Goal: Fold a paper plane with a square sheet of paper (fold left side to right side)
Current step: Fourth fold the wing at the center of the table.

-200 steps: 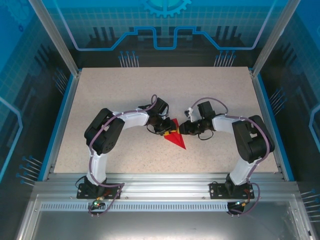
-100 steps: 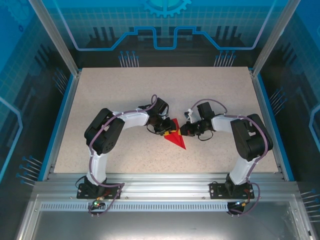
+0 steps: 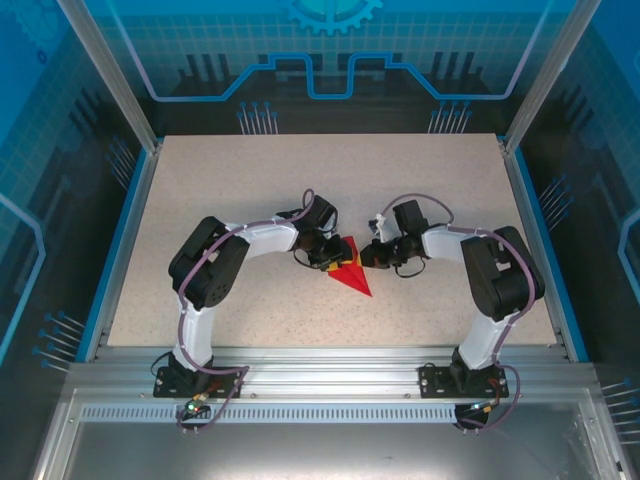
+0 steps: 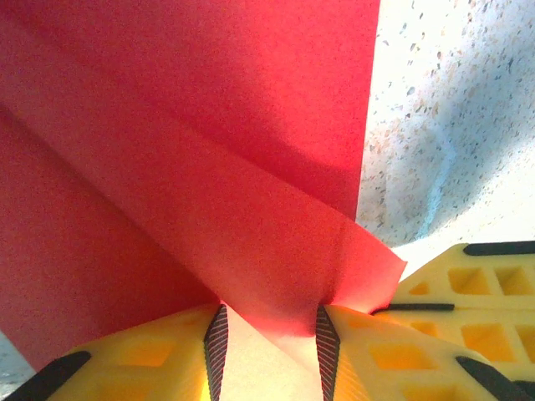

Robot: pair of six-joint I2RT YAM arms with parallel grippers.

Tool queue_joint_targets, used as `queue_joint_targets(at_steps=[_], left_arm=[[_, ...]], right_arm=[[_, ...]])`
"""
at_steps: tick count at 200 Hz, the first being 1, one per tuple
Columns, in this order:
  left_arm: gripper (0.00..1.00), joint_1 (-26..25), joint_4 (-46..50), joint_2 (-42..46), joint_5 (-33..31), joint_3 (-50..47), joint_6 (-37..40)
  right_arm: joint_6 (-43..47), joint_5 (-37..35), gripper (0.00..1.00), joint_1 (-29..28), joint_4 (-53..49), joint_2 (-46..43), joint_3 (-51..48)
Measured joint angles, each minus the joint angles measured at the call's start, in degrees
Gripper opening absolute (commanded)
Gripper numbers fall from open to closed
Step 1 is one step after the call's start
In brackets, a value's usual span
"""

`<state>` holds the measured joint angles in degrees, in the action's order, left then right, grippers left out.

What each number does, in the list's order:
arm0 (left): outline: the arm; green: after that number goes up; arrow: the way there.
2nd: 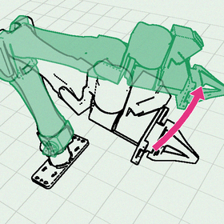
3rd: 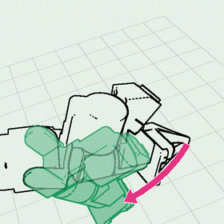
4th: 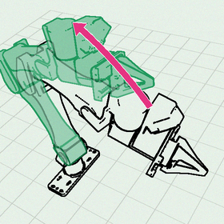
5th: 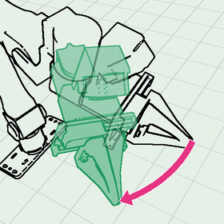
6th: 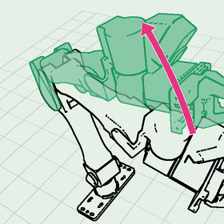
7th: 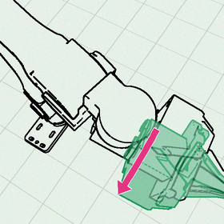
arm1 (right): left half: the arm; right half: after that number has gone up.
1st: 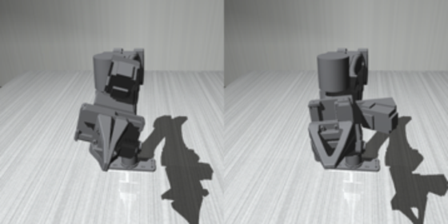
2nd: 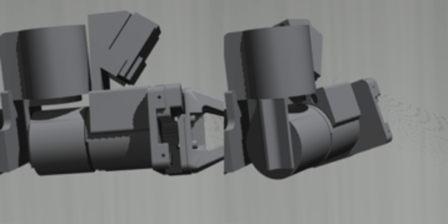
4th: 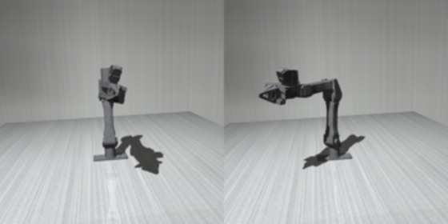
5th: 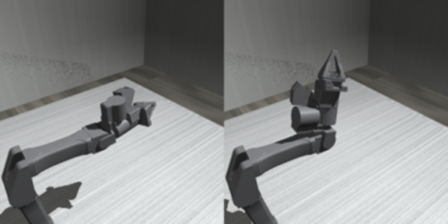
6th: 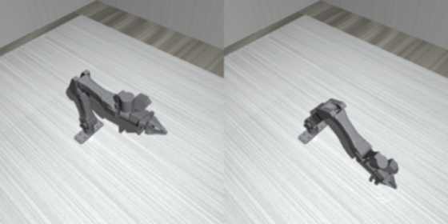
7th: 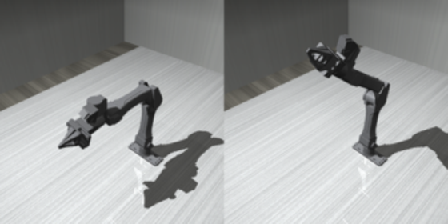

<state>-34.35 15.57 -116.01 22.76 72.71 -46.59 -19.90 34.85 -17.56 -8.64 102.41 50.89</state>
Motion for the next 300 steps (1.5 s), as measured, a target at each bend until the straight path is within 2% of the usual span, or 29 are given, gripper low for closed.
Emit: queue_joint_targets(at_steps=[232, 270, 300], left_arm=[[0.40, -0.2, 2.1, 0.1, -0.1, 1.4, 1.0], [0.42, -0.2, 4.5, 2.8, -0.9, 2.9, 2.0], [0.37, 0.2, 4.9, 5.4, -0.9, 3.4, 2.0]], right_arm=[[3.0, -3.4, 0.00, -0.6, -5.8, 4.7, 4.3], [3.0, -3.4, 0.00, -0.8, -6.4, 5.2, 5.1], [3.1, -3.4, 0.00, -0.9, -6.4, 5.2, 5.1]])
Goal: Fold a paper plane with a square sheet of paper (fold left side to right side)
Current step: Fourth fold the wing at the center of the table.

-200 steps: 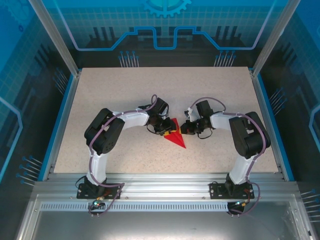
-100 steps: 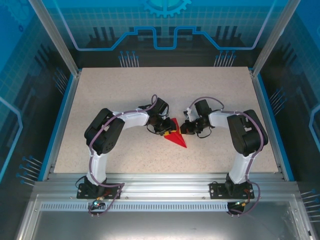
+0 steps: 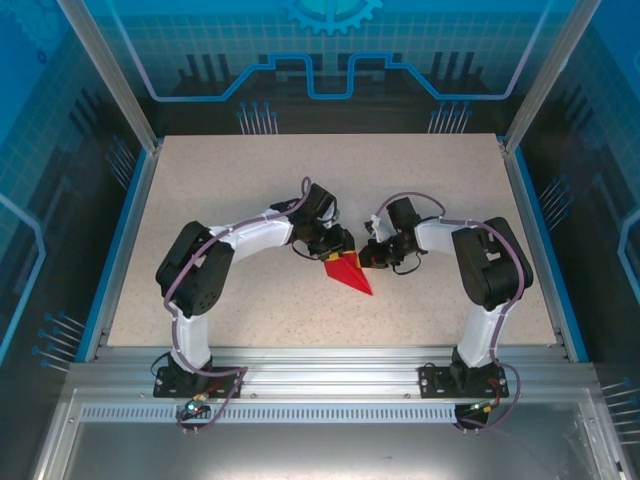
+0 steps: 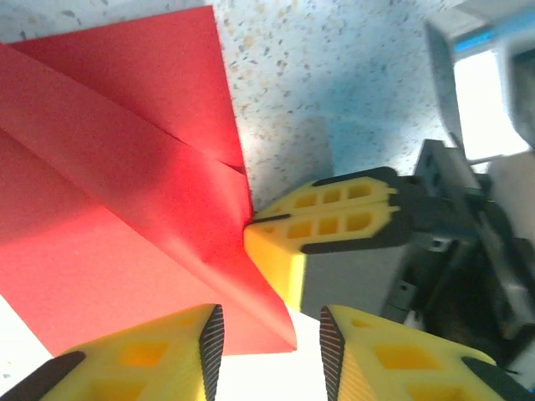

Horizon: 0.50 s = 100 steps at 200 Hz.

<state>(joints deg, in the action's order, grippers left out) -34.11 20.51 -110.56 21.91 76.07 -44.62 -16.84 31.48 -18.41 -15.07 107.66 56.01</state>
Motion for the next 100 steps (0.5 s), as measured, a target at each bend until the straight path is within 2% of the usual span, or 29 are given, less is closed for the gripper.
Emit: queue_joint_targets(at_steps=[40, 100], left_arm=[[0.35, 0.2, 0.2, -0.9, 0.5, 3.1, -0.1], [0.34, 0.2, 0.3, -8.5, 1.1, 7.4, -0.5]], right_arm=[[0.3, 0.0, 0.00, 0.0, 0.0, 0.0, 0.0], [0.4, -0.7, 0.00, -0.4, -0.5, 0.0, 0.4]])
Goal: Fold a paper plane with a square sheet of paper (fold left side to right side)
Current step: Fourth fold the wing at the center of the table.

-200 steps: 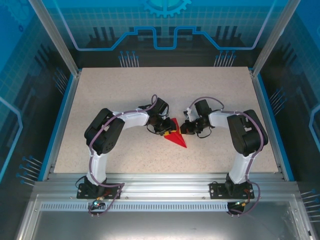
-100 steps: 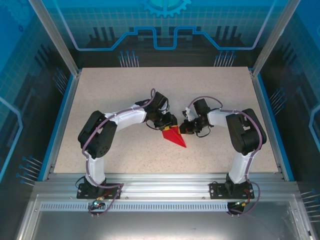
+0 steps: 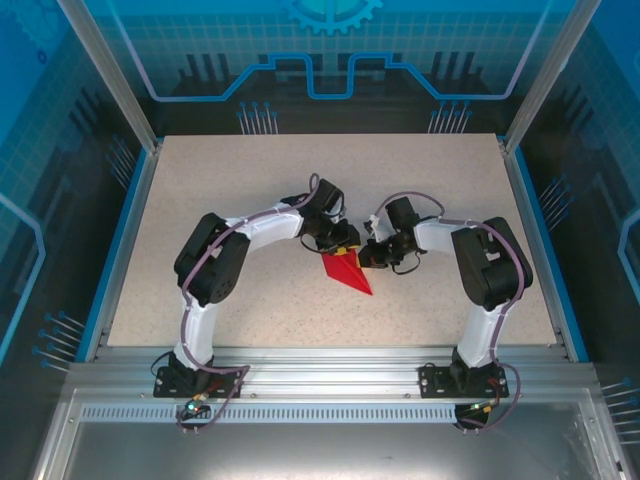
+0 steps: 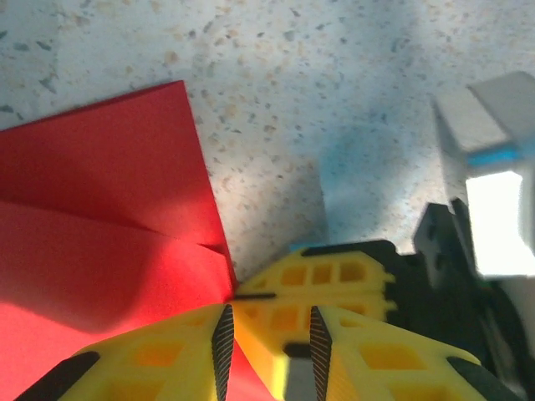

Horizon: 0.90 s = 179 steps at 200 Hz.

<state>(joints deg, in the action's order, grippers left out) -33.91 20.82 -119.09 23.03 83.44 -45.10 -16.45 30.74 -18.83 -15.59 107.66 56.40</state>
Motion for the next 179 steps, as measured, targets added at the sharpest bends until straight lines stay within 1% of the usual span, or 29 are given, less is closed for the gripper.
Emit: queue_joint_targets(at_steps=[37, 119, 156, 179], left_arm=[[0.33, 0.0, 0.4, -2.6, 0.0, 0.7, 0.0], [0.32, 0.0, 1.4, -2.8, -1.1, -0.5, 0.0], [0.32, 0.0, 0.7, -2.8, -1.2, -1.3, 0.0], [0.32, 0.1, 0.3, -2.8, -1.2, -1.6, 0.0]], right_arm=[[0.0, -0.4, 0.00, -0.3, -0.3, 0.0, 0.2], [0.0, -0.5, 0.01, -0.3, -0.3, 0.0, 0.3], [0.2, -0.5, 0.09, -0.4, -0.2, -0.1, 0.2], [0.2, -0.7, 0.20, -0.4, 0.0, -0.8, -0.2]])
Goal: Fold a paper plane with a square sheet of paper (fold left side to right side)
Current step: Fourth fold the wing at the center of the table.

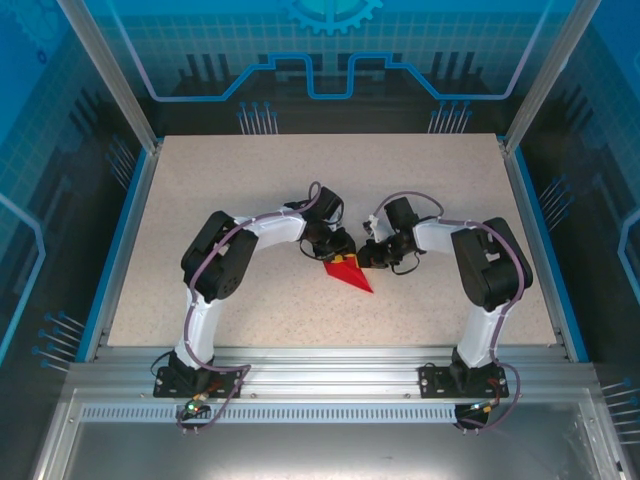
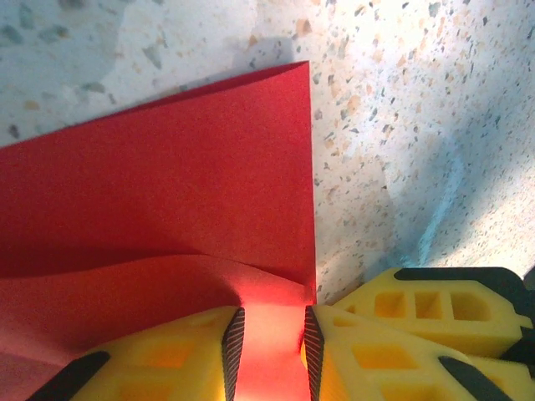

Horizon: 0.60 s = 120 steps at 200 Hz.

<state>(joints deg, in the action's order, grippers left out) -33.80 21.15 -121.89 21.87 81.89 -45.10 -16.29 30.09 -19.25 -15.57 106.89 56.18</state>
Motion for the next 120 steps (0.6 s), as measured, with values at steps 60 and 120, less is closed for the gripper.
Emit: queue_joint_targets(at_steps=[60, 120], left_arm=[[0.31, 0.0, -0.8, 0.2, 0.0, -0.7, 0.0], [0.31, 0.0, -0.9, 0.2, 0.0, -0.7, 0.0]], right_arm=[[-0.6, -2.2, 0.31, 0.5, -2.5, -11.0, -3.3], [-2.8, 3.6, 0.29, -1.8, -2.9, -13.5, -8.4]])
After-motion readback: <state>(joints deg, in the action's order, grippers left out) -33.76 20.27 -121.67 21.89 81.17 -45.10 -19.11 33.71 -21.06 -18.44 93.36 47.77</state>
